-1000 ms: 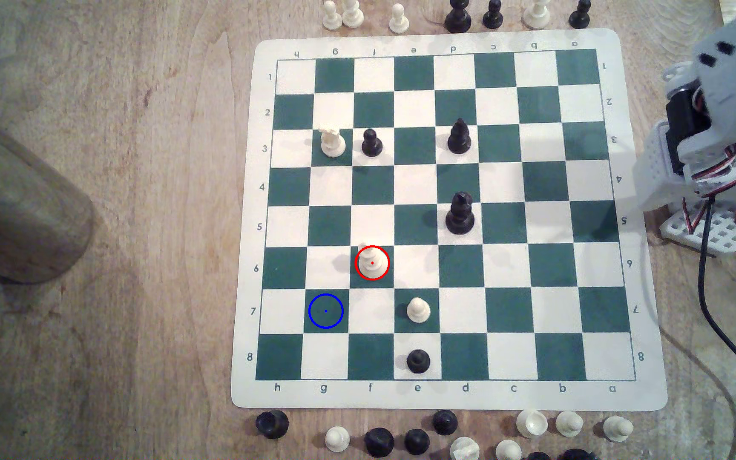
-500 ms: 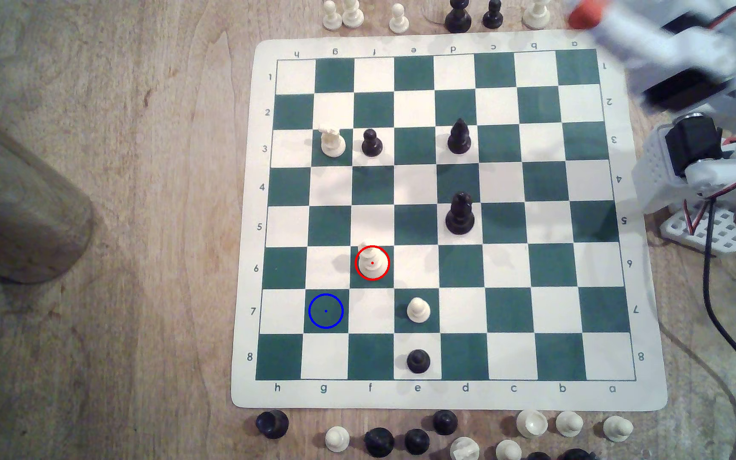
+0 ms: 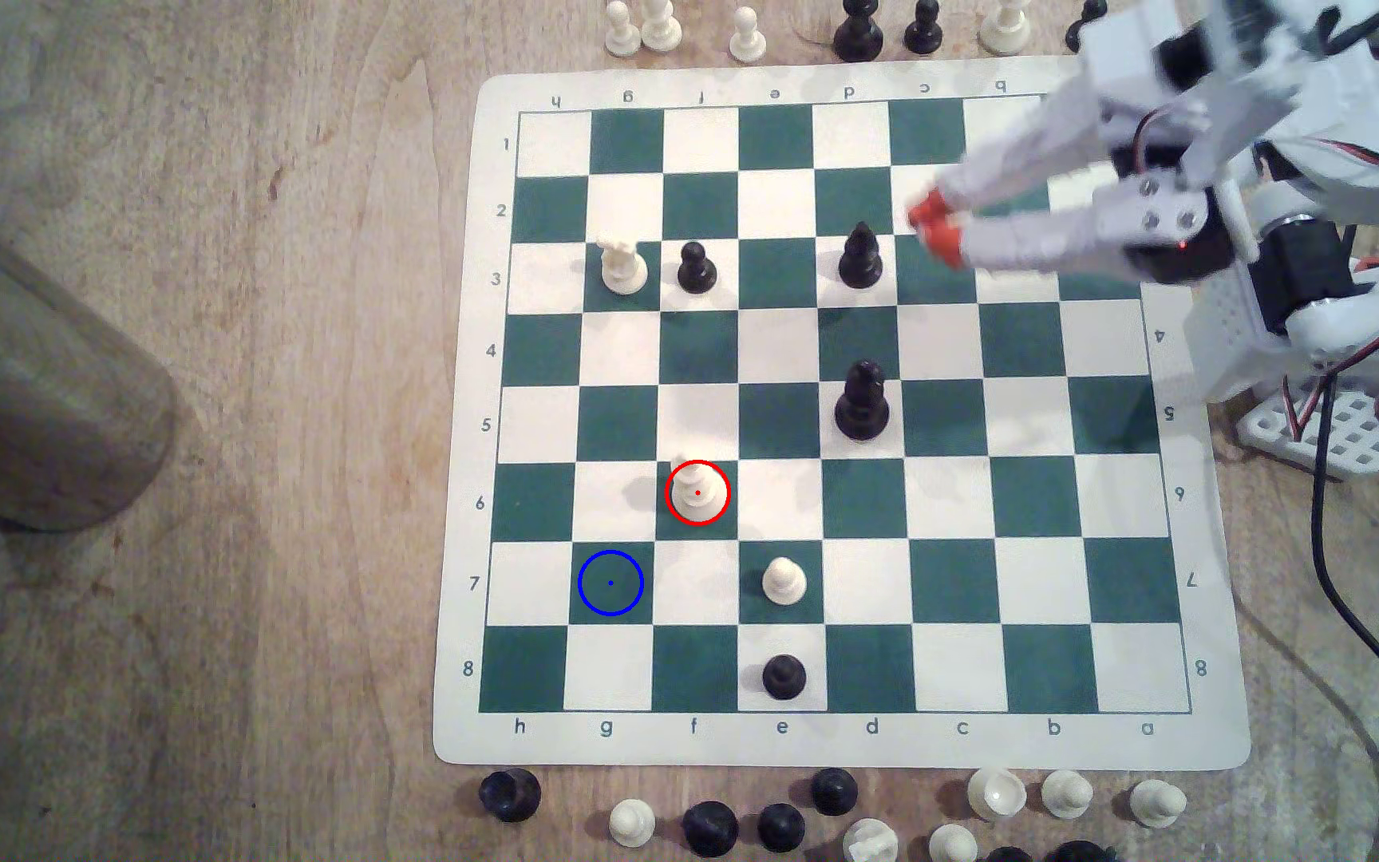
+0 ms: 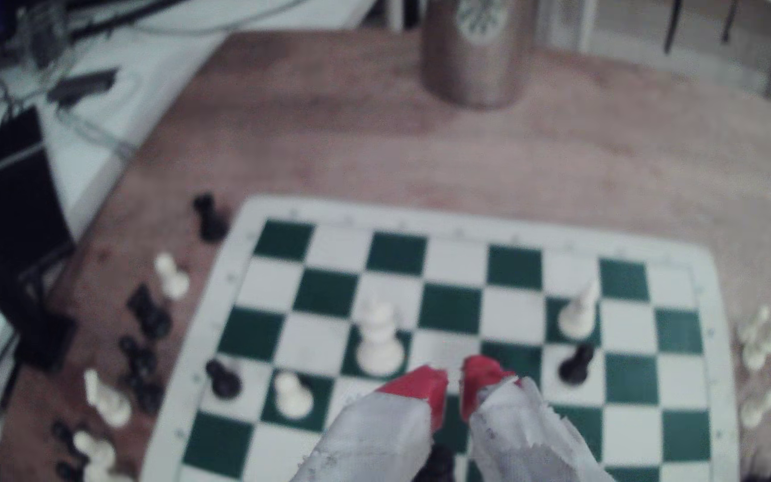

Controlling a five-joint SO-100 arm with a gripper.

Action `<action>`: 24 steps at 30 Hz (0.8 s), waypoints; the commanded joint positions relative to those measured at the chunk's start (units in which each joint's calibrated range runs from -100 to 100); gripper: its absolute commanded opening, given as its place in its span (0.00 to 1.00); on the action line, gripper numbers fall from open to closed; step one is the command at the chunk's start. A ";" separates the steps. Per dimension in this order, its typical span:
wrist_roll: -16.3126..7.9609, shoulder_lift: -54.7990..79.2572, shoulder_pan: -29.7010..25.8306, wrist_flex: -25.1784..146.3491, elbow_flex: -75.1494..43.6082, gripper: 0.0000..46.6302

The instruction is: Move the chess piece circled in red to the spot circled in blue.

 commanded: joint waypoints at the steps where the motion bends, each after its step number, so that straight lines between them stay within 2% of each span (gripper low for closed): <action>1: -3.13 8.80 -2.72 8.55 -11.41 0.16; 3: -4.35 13.90 -4.12 11.66 -15.77 0.20; 7: -5.23 17.80 -4.36 10.84 -17.22 0.21; 8: -6.20 20.77 -4.05 10.76 -19.21 0.22; 19: -10.89 41.74 -4.67 -0.22 -27.91 0.23; 24: -11.58 50.40 -4.75 -4.64 -31.54 0.25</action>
